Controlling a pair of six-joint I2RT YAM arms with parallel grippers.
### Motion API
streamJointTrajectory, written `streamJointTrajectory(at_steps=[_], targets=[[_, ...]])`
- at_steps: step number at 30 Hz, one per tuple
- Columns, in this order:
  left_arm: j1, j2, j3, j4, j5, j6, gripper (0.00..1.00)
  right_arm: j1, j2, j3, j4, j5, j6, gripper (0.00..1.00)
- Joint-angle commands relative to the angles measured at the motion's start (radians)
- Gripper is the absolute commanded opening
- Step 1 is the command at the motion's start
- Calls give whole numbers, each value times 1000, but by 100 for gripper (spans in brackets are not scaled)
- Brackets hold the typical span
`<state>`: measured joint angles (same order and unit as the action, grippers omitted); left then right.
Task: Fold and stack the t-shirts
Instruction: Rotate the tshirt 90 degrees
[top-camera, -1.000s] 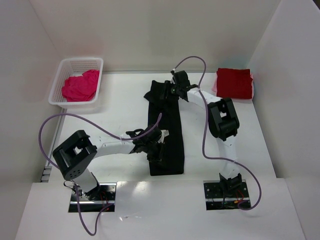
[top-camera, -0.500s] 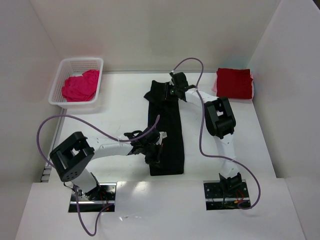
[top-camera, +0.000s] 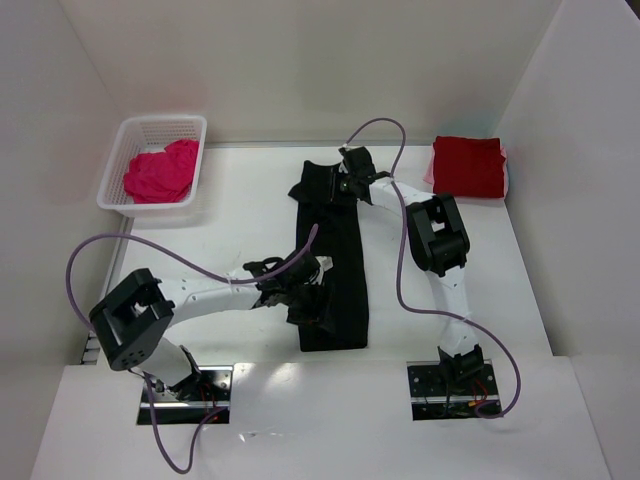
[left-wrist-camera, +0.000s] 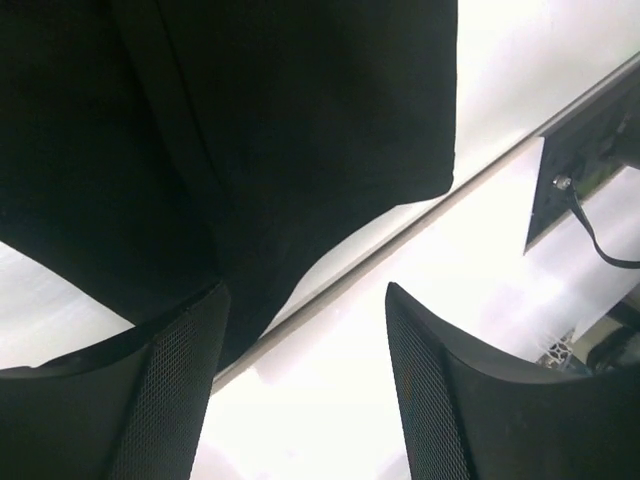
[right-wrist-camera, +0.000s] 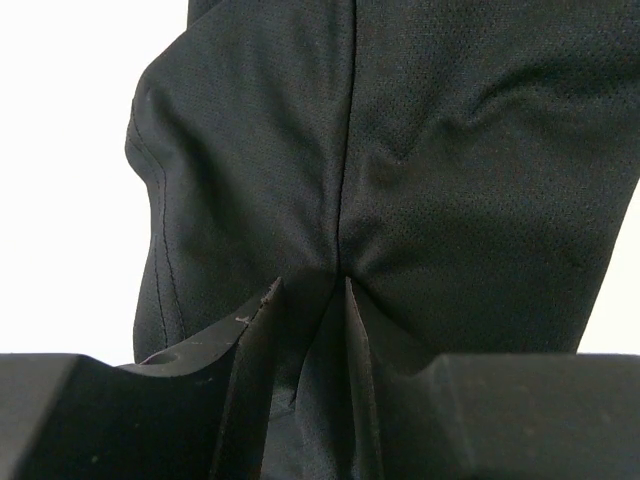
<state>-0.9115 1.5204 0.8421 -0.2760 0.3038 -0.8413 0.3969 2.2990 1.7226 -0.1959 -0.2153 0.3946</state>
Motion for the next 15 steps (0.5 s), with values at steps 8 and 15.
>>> streamJointTrajectory(at_steps=[8,15], targets=[[-3,56,23,-26,-101,10,72,11,-15,42,-4,19,-26,37],[-3,103,23,9,-72,10,33,11,5,51,-4,19,-26,37]])
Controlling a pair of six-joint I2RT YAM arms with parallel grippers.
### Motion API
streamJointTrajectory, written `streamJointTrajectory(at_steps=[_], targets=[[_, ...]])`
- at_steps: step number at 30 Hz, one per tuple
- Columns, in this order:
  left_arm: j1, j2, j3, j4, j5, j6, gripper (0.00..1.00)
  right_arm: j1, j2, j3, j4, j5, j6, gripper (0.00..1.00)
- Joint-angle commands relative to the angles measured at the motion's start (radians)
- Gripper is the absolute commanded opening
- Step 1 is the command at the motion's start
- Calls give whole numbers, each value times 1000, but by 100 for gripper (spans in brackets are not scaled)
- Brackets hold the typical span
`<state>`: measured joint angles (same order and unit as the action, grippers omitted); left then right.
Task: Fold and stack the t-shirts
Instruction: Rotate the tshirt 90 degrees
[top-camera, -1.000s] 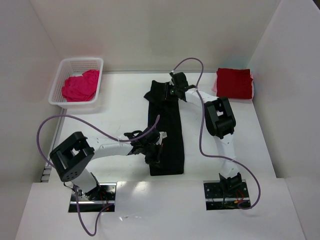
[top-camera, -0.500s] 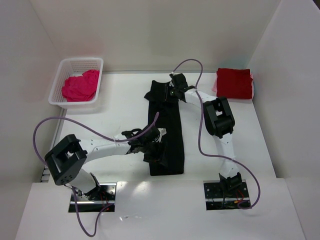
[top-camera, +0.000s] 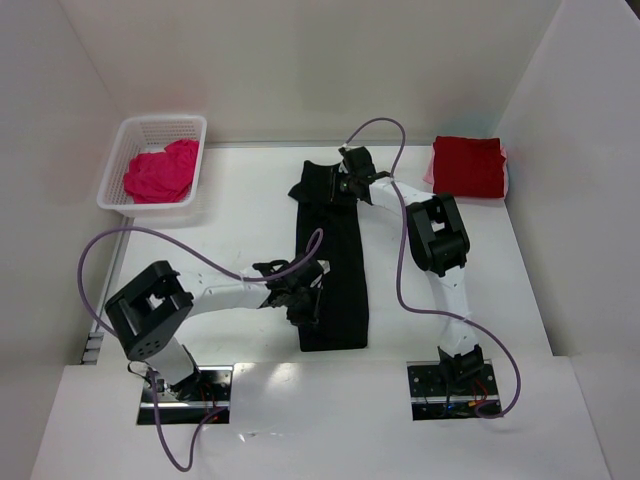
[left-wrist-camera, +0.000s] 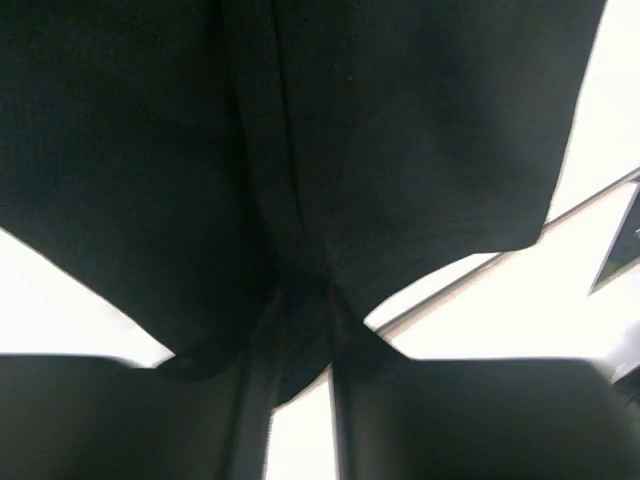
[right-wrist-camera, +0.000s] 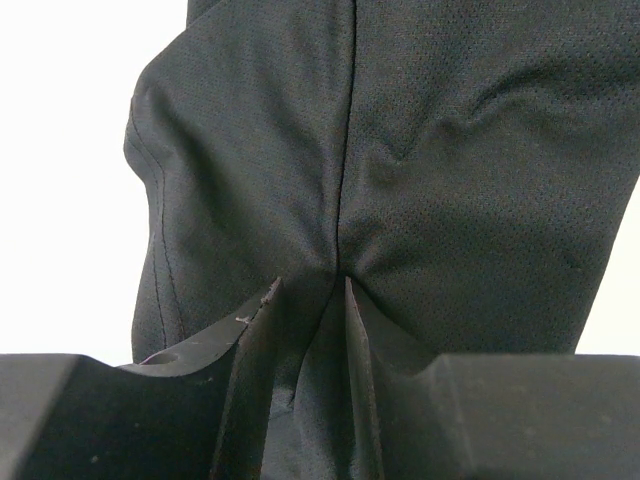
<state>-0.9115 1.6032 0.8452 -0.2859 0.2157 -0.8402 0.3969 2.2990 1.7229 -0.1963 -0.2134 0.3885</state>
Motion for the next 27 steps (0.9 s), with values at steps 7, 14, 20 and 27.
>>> streamJointTrajectory(at_steps=[7,14,20,27], targets=[[-3,28,20,28,60,9,7,11,40,79,-37,39,-30,36],[-3,-80,-12,-6,80,-63,1,11,76,119,-46,39,-20,34],[-3,-104,-23,5,163,-59,1,11,117,173,-69,26,-11,33],[-38,-32,-14,37,217,-36,1,11,137,205,-78,35,-11,33]])
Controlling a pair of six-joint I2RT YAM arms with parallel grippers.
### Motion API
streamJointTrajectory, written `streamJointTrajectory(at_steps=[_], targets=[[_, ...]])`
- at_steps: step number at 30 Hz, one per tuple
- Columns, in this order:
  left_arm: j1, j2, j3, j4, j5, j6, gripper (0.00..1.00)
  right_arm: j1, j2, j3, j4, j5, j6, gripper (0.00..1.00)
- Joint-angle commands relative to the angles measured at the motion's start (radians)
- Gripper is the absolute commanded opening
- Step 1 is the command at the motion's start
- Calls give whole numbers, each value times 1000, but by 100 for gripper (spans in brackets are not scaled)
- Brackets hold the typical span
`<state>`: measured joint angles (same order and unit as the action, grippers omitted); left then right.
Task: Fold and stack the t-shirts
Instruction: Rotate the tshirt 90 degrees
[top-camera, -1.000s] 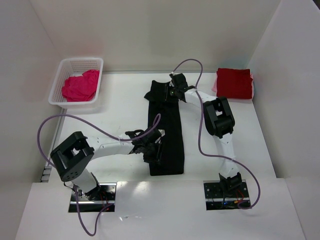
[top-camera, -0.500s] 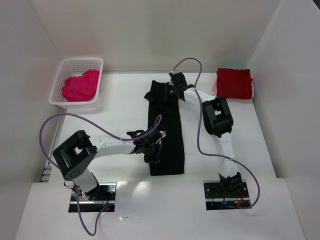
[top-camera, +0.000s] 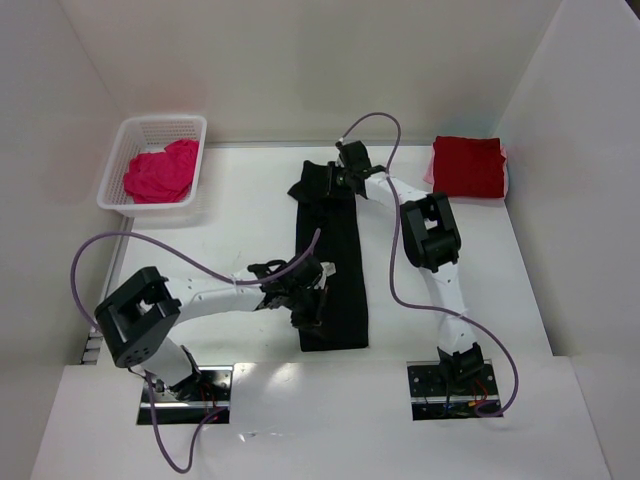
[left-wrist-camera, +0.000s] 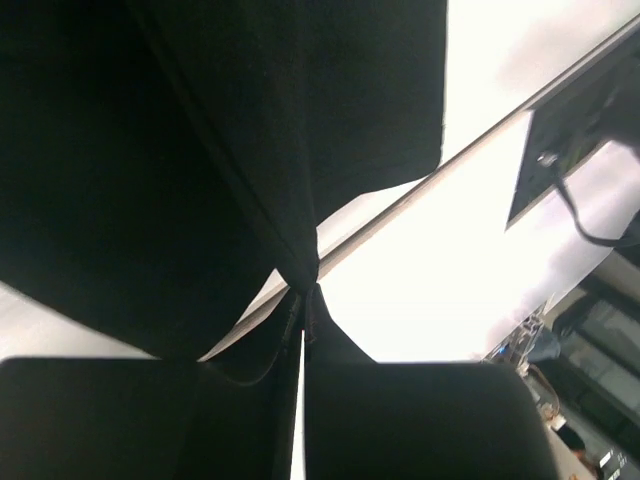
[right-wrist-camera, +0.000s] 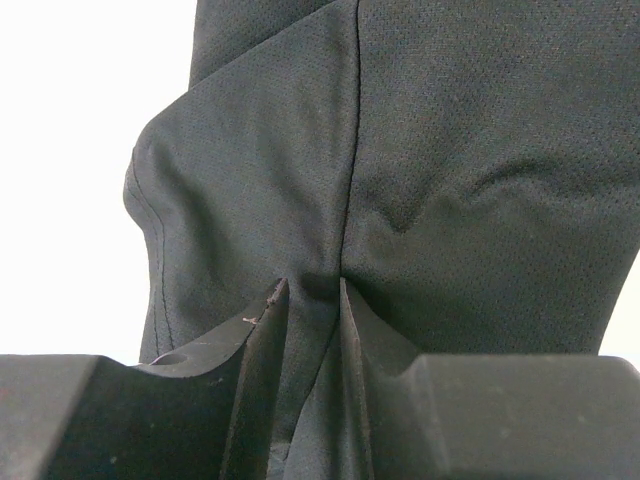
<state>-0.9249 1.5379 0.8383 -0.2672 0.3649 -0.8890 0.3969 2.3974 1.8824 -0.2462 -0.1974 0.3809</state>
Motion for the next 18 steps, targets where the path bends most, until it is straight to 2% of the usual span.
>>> streamJointTrajectory(at_steps=[1,8,11,13,14,17,18], targets=[[-25,47,-7,19,68,13,1,11,39,58,-28,19,-4,33],[-46,77,-7,29,68,13,1,11,59,77,-38,19,-4,33],[-46,77,-7,29,68,13,7,11,59,77,-38,19,-13,32],[-46,68,-7,20,49,13,14,11,59,77,-47,29,-13,32],[-46,59,-7,11,39,13,24,11,59,77,-47,29,-13,32],[-46,37,24,-20,11,13,38,11,48,86,-57,29,-13,32],[-46,22,36,-55,-1,13,49,11,22,86,-57,29,-13,32]])
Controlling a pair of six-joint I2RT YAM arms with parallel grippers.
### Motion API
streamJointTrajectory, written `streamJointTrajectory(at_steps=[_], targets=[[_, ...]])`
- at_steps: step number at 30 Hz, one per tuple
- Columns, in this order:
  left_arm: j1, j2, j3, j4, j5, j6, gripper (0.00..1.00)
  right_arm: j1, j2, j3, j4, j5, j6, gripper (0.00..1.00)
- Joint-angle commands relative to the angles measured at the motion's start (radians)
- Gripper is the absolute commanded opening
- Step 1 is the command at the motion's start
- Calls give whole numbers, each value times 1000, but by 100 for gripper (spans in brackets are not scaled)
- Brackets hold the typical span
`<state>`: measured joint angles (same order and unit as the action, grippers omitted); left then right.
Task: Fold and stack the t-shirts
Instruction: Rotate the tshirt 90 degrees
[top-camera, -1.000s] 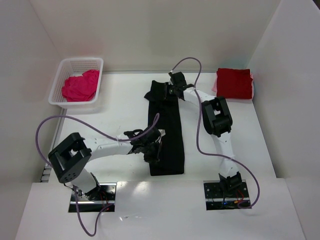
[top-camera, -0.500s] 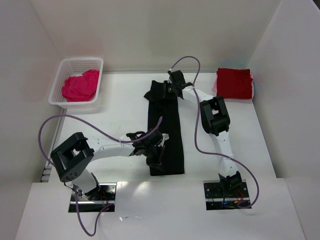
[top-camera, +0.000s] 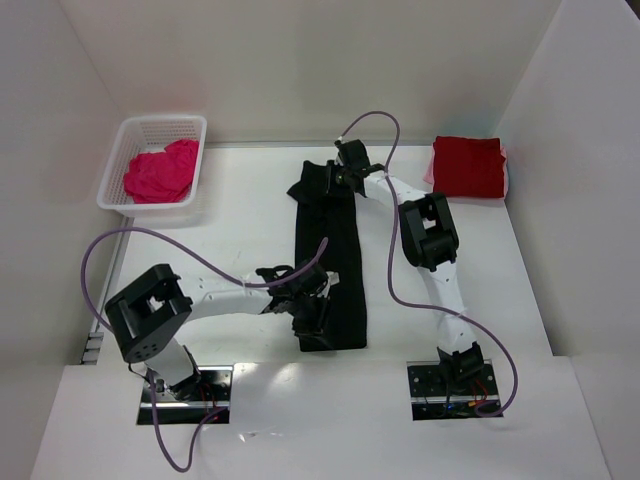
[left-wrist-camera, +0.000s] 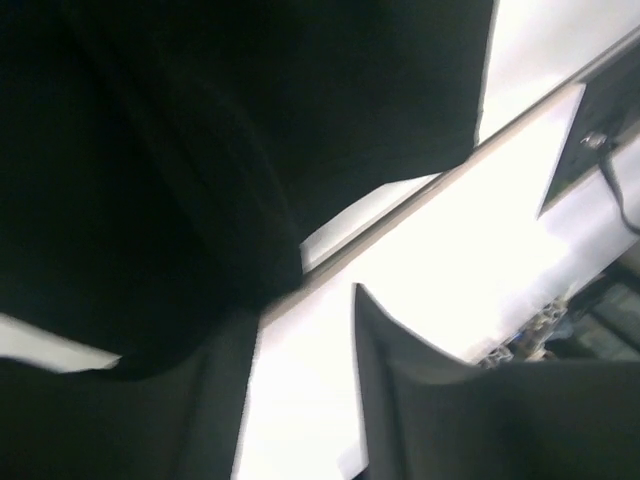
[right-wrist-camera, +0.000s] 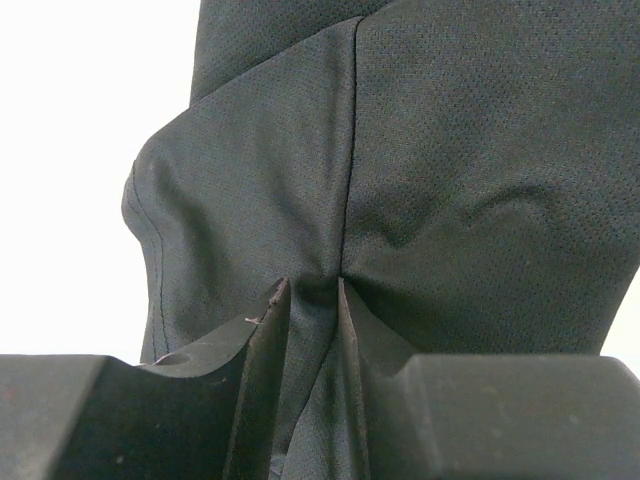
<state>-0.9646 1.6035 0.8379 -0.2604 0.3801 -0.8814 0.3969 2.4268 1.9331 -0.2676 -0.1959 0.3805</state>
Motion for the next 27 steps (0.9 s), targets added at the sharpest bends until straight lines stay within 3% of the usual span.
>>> streamJointTrajectory(at_steps=[1,3,6,7,10,14,21,22,27], targets=[[-6,-65,61,-80,-29,5,53,11,-21,35,-36,27,-12,32],[-6,-91,90,-144,-79,15,61,11,-57,44,-36,38,-23,32],[-6,-164,121,-181,-125,15,79,11,-136,66,-56,38,-32,44],[-6,-207,121,-192,-125,3,82,11,-181,76,-56,38,-32,57],[-6,-301,130,-204,-181,-24,91,-12,-260,41,-65,38,-14,82],[3,-448,84,-218,-305,-76,97,-33,-488,-127,-13,29,11,96],[70,-678,1,-157,-524,-128,99,-66,-907,-620,54,70,76,100],[81,-679,1,-157,-524,-128,99,-66,-943,-713,54,81,95,100],[113,-614,1,-174,-521,-85,99,-66,-1074,-877,-86,107,135,100]])
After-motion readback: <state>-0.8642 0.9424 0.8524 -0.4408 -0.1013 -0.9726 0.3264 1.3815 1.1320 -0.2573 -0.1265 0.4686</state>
